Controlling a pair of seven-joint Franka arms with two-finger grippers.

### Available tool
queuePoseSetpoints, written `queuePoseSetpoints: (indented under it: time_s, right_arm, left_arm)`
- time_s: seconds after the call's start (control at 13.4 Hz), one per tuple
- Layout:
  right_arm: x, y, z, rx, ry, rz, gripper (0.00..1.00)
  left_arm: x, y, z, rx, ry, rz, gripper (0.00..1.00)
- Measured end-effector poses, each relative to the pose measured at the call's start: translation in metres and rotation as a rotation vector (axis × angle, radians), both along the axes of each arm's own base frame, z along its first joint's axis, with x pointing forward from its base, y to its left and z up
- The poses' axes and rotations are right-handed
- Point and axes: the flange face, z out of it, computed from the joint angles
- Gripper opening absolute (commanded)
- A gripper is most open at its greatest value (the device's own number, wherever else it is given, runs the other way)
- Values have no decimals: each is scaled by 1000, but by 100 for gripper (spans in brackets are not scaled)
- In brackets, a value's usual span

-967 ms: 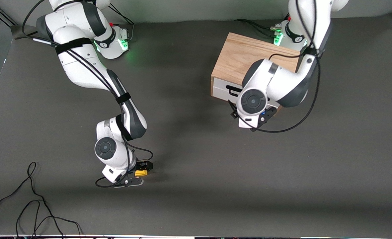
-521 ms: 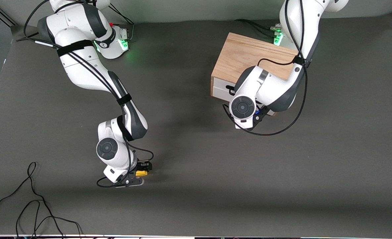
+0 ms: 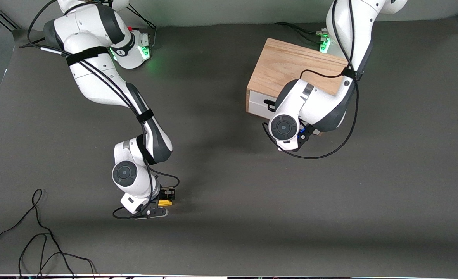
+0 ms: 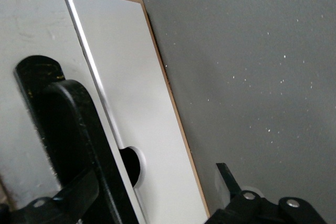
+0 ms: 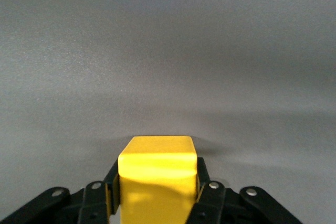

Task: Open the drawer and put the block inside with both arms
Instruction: 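Grasp the yellow cube with the right gripper while the left gripper hooks the drawer handle, then pull the drawer open with the left gripper while the right gripper lifts the cube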

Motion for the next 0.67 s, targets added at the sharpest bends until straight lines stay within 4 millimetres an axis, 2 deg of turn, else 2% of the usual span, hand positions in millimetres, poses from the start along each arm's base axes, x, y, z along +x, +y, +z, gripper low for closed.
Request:
queuePoseSetpoints:
  time_s: [0.07,0.15,0.37,0.52,0.67]
  right_arm:
    - [2,1,16,-3,13,-1,34]
    - [4,1,41,-7,25,-3,33]
    - [0,-4,135,-13,52,-12,33]
    - [-14,-10,203,-14,71,-17,33]
    - [-31,-16,262,-11,79,-19,33]
  left_arm:
    - [1,-1,-2,3,-9,13,100]
    - [2,-1,-6,4,-14,21,100]
    - [1,-1,-21,13,-6,28,100]
    - [3,-2,-25,7,-23,39,100]
    - [14,-6,-17,-22,-72,48,100]
